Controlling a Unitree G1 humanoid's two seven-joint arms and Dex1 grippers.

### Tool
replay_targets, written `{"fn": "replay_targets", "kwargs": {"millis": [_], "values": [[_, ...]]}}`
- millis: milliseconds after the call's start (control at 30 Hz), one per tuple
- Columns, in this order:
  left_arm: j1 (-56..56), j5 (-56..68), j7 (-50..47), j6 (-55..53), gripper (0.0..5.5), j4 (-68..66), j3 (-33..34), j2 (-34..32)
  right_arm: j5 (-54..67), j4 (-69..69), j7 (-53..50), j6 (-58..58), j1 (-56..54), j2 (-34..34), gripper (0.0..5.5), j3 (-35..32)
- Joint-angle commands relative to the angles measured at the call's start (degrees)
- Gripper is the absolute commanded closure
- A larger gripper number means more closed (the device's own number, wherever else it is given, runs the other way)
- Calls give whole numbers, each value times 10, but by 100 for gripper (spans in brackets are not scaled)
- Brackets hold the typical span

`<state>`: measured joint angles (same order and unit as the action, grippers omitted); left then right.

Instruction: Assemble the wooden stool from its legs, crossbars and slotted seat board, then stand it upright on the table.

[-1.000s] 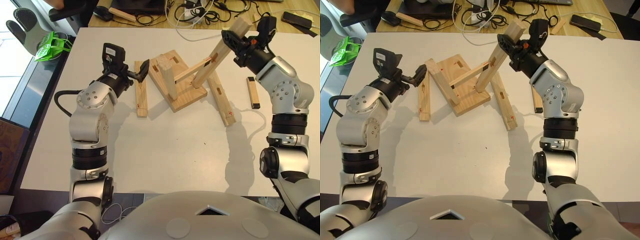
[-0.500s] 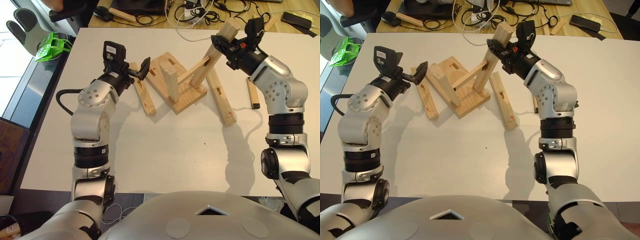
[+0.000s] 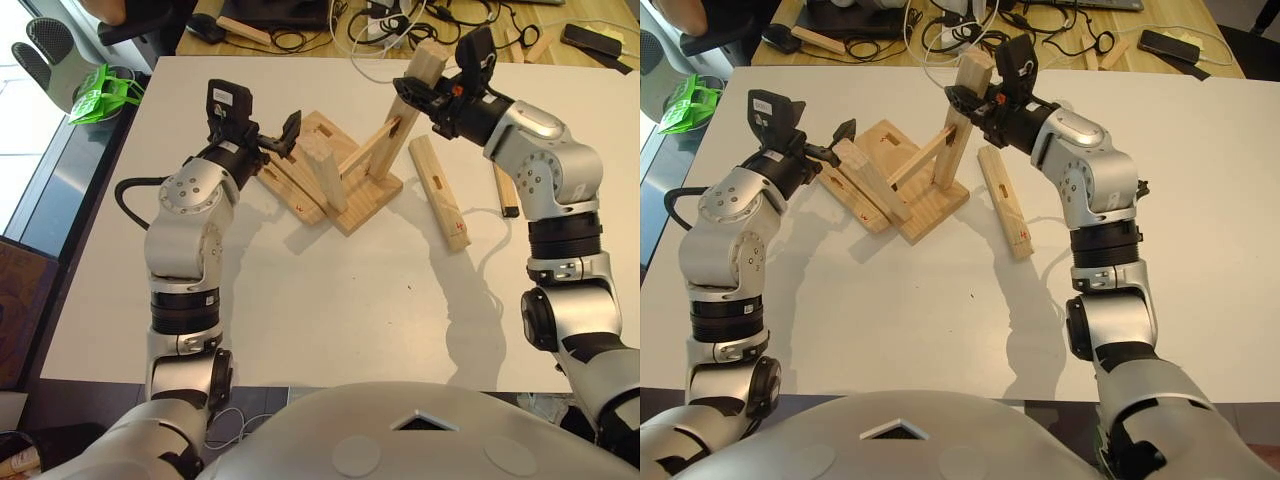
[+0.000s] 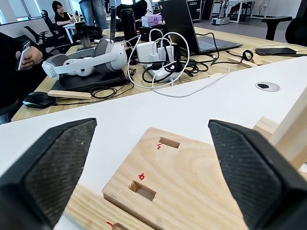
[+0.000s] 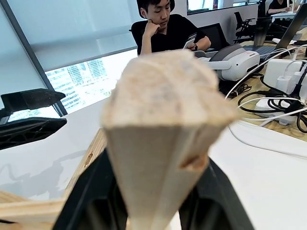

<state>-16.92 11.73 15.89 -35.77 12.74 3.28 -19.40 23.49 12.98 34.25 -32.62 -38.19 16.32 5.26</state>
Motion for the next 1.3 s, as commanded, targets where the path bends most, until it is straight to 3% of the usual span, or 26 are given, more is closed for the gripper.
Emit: {"fn": "replay_targets", "kwargs": {"millis": [33, 200, 300, 400, 533, 667, 767, 867, 1000, 1067, 1300], "values": [[-4, -4, -3, 1, 120, -1, -1, 3, -77, 15, 9, -17, 42, 32, 392, 70], [-4, -5, -6, 2, 120, 0, 0, 4, -147, 6, 28, -44, 43, 71, 304, 142], [-6, -4, -8, 3, 120, -1, 1, 5, -155, -2, 29, -54, 42, 74, 257, 149], [-7, -5, -9, 5, 120, -2, 1, 6, -106, -5, -4, -34, 34, 25, 210, 70], [-7, -5, -8, 7, 120, -4, 0, 5, -16, -5, -31, -63, 0, -27, 210, -44], [-6, -5, -8, 7, 120, -1, 0, 6, 25, -25, -36, -103, -19, -35, 210, -80], [-5, -4, -10, 5, 120, 3, 0, 7, -43, -29, -29, -120, -6, 3, 210, 7], [-4, -4, -11, 4, 120, 6, -1, 9, -148, -29, 1, -122, 19, 63, 210, 152], [-9, -5, -12, 5, 120, 3, -2, 11, -198, -13, -8, -112, 24, 65, 210, 201], [-10, -5, -11, 6, 120, 1, -1, 10, -193, -16, -17, -102, 24, 53, 210, 182], [-9, -8, -17, 13, 120, -1, -1, 16, -111, -17, -81, -35, -21, -35, 210, 11]]}}
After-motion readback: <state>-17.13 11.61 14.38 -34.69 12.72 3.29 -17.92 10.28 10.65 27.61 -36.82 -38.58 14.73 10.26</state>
